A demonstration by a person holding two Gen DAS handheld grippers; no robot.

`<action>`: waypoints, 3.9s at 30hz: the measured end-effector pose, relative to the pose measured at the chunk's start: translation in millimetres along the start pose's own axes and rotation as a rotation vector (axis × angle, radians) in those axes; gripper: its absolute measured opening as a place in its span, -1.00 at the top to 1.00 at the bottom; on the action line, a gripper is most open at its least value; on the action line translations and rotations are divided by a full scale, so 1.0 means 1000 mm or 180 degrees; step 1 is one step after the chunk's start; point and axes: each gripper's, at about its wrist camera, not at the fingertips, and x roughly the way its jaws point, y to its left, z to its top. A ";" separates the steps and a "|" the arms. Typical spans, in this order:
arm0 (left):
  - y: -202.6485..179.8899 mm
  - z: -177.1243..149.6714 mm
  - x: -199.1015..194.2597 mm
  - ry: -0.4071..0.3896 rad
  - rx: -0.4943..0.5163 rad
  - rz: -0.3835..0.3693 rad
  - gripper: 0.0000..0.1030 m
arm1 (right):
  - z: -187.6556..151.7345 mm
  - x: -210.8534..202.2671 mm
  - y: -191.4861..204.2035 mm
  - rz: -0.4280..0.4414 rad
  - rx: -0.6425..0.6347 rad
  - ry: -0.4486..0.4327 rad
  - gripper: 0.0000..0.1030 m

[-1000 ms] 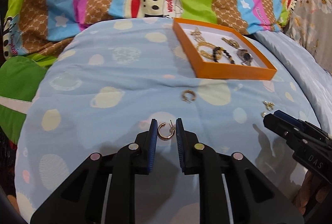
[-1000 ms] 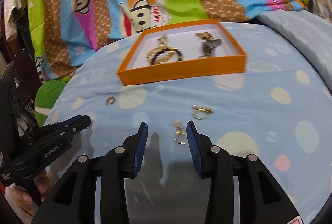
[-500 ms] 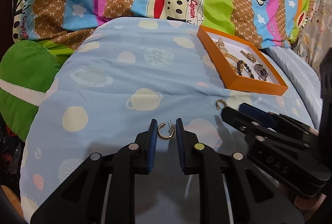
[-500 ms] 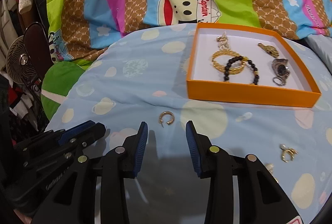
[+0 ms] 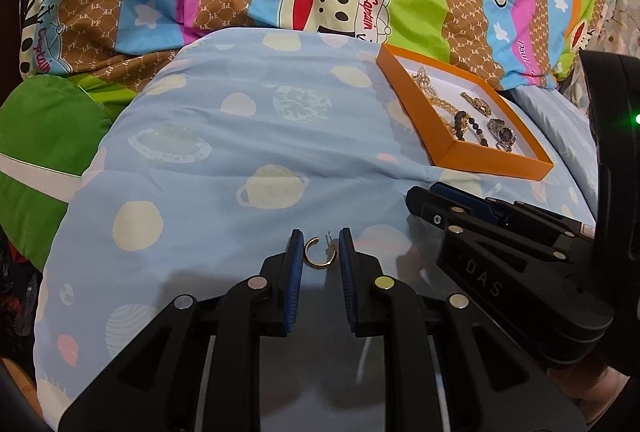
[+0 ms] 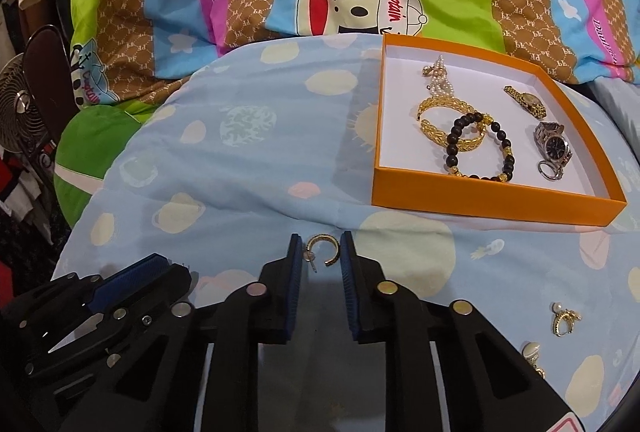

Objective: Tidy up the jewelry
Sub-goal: 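Grasp the second gold hoop earring with the right tool while the left tool holds its hoop, then carry both hoop earrings into the orange box and open both tools, then grasp the gold pearl ring with the right tool while the left tool grasps a small gold ring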

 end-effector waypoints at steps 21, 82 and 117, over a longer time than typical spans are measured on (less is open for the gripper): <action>-0.012 -0.002 0.001 0.0012 0.0192 0.0211 0.66 | -0.060 -0.069 -0.062 -0.0116 0.0439 -0.0216 0.67; -0.117 0.160 0.104 -0.0487 0.0233 -0.0187 0.03 | 0.094 -0.021 -0.180 -0.0287 0.0495 -0.0798 0.52; -0.082 -0.004 0.008 -0.0125 0.0218 -0.0065 -0.06 | -0.078 -0.087 -0.142 -0.0249 0.0781 -0.0288 0.32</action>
